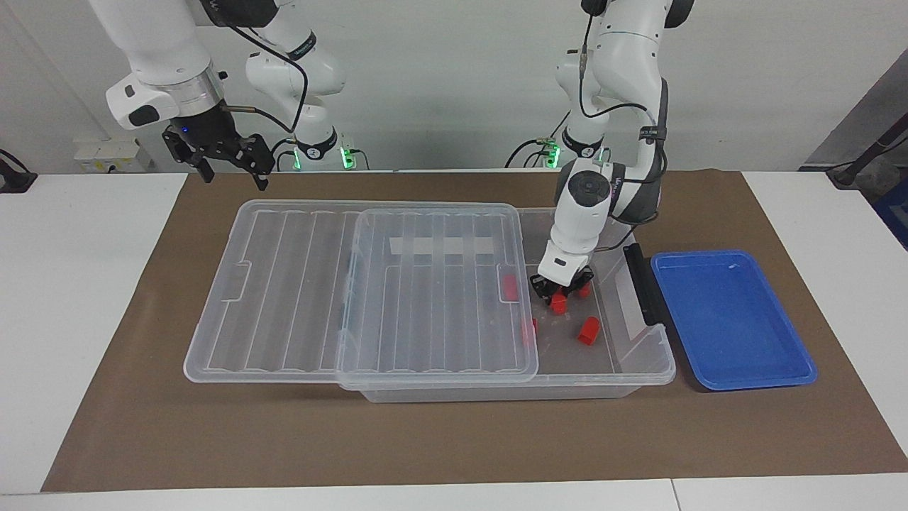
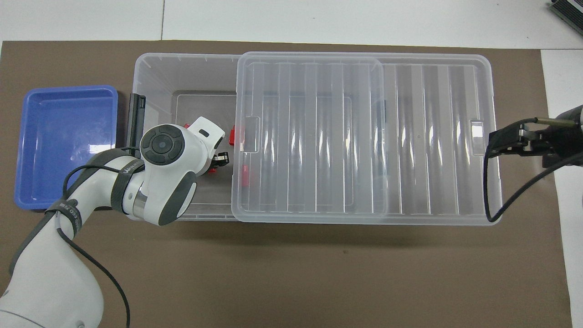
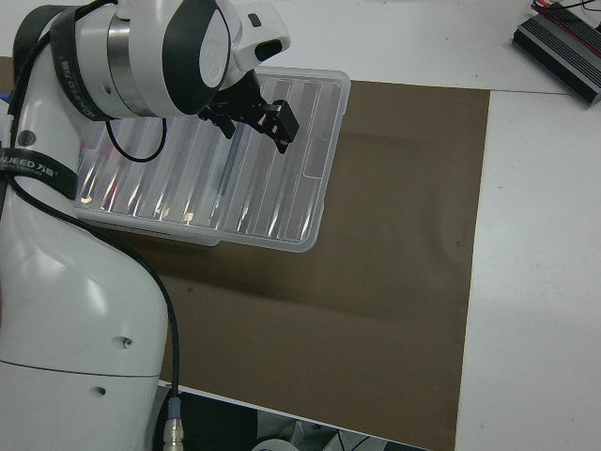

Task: Place red block in blue tray from box
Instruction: 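Lift the red block with the left gripper and carry it toward the blue tray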

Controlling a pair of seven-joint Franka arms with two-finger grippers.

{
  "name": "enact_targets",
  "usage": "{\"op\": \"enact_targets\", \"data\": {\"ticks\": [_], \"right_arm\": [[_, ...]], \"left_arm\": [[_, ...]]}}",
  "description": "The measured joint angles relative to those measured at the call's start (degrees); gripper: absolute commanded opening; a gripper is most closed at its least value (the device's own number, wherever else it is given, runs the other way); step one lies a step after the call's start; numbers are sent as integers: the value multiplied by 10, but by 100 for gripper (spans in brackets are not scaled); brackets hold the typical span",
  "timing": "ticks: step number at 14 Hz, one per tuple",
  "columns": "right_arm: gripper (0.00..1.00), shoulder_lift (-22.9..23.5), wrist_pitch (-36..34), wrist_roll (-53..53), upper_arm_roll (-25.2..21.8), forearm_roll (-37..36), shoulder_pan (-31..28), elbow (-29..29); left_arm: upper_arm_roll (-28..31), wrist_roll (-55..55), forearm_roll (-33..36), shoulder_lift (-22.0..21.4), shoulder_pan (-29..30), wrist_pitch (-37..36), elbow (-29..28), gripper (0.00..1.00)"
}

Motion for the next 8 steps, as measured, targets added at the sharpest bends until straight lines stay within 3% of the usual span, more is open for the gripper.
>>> {"op": "enact_targets", "data": {"ticks": [3, 5, 8], "right_arm": [[100, 0, 0, 0, 0, -1, 0, 0], [100, 0, 0, 0, 0, -6, 0, 0], [100, 0, 0, 0, 1, -11, 1, 0]], "left_arm": [[1, 0, 0, -10, 0, -120, 64, 0], [1, 0, 0, -30, 0, -226, 131, 0], [5, 0, -1, -63, 0, -328, 199, 0]]}}
